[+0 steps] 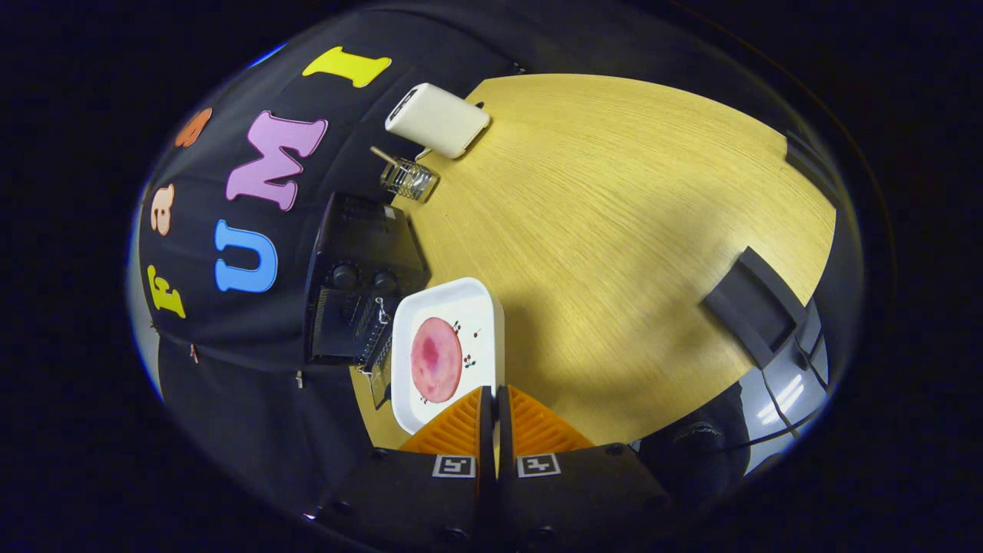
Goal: Open the toaster oven, put the food inside, and close the toaster oven door.
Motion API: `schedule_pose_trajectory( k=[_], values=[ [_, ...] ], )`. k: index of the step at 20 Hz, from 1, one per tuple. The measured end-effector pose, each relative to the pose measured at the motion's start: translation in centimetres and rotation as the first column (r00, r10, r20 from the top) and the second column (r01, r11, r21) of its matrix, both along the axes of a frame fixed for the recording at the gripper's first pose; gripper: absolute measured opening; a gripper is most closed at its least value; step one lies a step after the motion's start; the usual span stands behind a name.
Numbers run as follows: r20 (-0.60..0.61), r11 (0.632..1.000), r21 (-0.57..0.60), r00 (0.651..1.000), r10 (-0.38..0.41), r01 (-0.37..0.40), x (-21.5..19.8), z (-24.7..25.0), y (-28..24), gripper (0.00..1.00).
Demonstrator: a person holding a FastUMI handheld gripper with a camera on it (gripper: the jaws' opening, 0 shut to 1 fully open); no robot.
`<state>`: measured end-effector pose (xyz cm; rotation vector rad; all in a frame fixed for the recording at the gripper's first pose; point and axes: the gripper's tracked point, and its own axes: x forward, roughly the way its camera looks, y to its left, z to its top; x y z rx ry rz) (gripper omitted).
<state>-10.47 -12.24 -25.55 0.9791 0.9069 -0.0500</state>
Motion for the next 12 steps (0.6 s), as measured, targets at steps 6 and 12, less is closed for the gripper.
schedule_pose_trajectory(
  k=[6,12],
  values=[
    [0.082,0.999,0.034,0.996,0.03,-0.033,0.8,3.7,5.7,0.05],
    [0.096,0.997,0.039,0.993,0.062,-0.066,3.7,4.6,11.6,0.05]
  ],
)
